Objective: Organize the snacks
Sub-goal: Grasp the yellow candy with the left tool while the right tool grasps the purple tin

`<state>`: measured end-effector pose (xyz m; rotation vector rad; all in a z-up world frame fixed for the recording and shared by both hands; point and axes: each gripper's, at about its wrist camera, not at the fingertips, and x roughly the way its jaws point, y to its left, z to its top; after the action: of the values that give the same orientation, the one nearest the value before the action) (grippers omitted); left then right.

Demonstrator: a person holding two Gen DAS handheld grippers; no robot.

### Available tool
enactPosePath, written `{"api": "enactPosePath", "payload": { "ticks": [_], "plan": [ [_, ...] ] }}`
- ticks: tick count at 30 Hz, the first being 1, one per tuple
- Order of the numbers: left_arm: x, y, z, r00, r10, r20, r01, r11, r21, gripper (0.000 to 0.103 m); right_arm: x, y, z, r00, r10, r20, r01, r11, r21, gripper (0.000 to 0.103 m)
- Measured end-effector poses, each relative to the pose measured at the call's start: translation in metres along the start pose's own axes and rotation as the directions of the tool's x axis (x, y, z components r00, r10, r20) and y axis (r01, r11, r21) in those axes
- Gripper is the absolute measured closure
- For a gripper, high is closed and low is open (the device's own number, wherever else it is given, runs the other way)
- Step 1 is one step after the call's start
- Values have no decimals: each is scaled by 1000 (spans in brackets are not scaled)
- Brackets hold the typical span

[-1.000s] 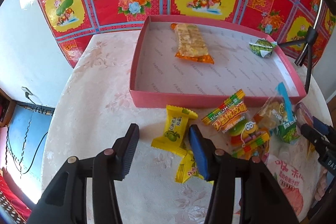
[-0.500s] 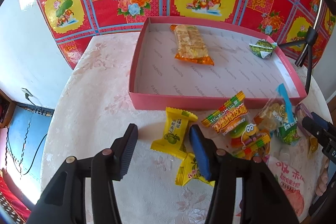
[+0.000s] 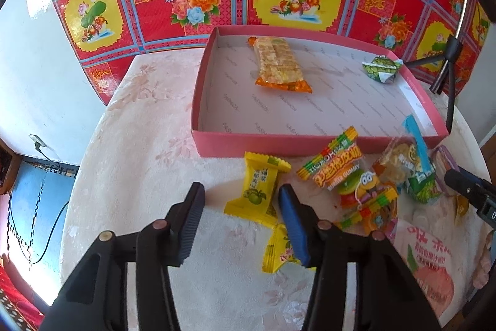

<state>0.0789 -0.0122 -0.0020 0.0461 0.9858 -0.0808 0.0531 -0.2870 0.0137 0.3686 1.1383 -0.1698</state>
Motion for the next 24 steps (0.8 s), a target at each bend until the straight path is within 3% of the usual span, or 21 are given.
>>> {"api": "enactPosePath", "payload": {
  "ticks": [2,4,8,14,16,20,24],
  "plan": [
    [-3,0,-2,1000,-4,0,4,1000,-5,70,-1,-4,-1,999,41,-7,-41,998,44,63],
    [-5,0,-5,1000,-10,0,10,1000,-9,71,-1,-10,-2,996,85,-20,-83,991,102,65],
    [-11,-1,-12,999,-38,-2,38,999,-8,71,-13,-6,-2,998,69,6,-69,995,75,79],
    [-17,-3,-16,999,-53,-10,53,999,-5,71,-20,1,-6,999,36,8,-36,999,35,78],
    [-16,-3,-16,998,-57,-13,57,998,-13,71,-19,3,-6,1000,12,7,-12,1000,22,74],
    [-13,-3,-15,998,-54,-20,54,999,-6,70,-17,6,-5,1000,-21,12,21,1000,-2,51],
    [-9,-5,-10,999,-46,-24,46,999,-2,70,-11,14,-3,1000,-19,5,19,998,-56,48]
  ]
}}
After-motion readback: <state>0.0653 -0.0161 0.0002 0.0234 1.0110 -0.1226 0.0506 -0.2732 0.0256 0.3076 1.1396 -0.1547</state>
